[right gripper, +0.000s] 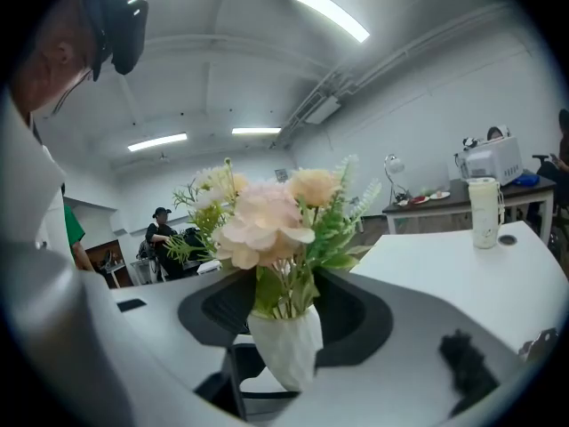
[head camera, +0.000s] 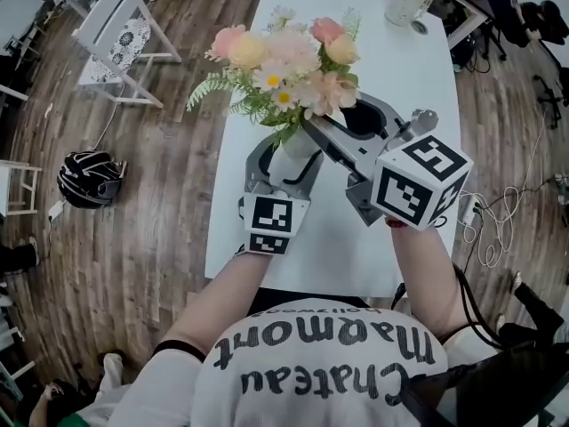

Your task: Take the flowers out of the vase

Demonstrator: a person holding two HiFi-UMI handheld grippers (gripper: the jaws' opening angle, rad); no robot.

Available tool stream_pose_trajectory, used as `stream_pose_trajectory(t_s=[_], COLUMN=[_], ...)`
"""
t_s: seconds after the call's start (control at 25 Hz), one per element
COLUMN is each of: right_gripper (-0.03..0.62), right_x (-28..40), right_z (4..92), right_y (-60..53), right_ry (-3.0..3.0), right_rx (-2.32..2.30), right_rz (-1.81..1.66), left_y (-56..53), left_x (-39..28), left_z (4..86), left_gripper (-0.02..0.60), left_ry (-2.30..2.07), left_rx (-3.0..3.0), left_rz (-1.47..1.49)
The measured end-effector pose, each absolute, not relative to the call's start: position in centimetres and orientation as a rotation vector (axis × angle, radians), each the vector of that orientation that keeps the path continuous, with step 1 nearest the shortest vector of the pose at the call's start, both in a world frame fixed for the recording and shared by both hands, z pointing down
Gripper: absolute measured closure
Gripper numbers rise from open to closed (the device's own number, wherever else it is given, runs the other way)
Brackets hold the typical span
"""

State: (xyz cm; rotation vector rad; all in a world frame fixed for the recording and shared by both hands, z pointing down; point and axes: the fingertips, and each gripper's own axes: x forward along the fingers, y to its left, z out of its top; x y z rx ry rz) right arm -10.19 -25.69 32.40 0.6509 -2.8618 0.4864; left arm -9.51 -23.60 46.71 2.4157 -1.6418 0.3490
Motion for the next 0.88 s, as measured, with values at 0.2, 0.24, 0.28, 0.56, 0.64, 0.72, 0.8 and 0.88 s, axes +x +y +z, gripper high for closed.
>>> stream_pose_trajectory(t_s=[0.2,0.24,0.28,0.56,0.64,0.72,0.8,0.88], right_gripper=[0.385,0.385,0.385,0.51,0.528,0.542,0.551,0.556], right_x=[-10.26,-10.3,-10.33,-10.45,-10.47,-10.39,-10.33,-10.36], right_z=[32.6,32.63,32.64,32.59,32.65,32.61,32.53,32.49], right_y=[-26.09,-26.12,-26.14,-26.17,-26.19,-26.4,-26.61,-26.65], right_ry=[-2.854,-2.853,-2.852,-2.858,-2.855,-2.856,-2.86,-2.861], right_rx=[0.665,0.663,0.661,0.644,0.647,0.658,0.667,0.672], right_rz=[0.483,0.484,0.484,0.477,0.476,0.493,0.52,0.531], left_y=[-23.47,-23.42,-23.39,-23.3,-23.24,-23.25,-23.3,-23.29], left_x=[-9.05,-8.98,-8.9,-8.64,-8.73,-8.8,-8.87,-8.93], left_z=[46.7,46.7,46.7,46.67,46.71,46.69,46.65,46.67], left_gripper=[0.272,0.272,0.272,0.272,0.272,0.272,0.272,0.272], left_ry=[-1.633,-1.631,-1.629,-1.612,-1.609,-1.607,-1.608,-1.61], left_rx=[2.424,2.424,2.424,2.441,2.443,2.446,2.447,2.448], left_rz=[0.343,0.343,0.342,0.345,0.34,0.341,0.343,0.342])
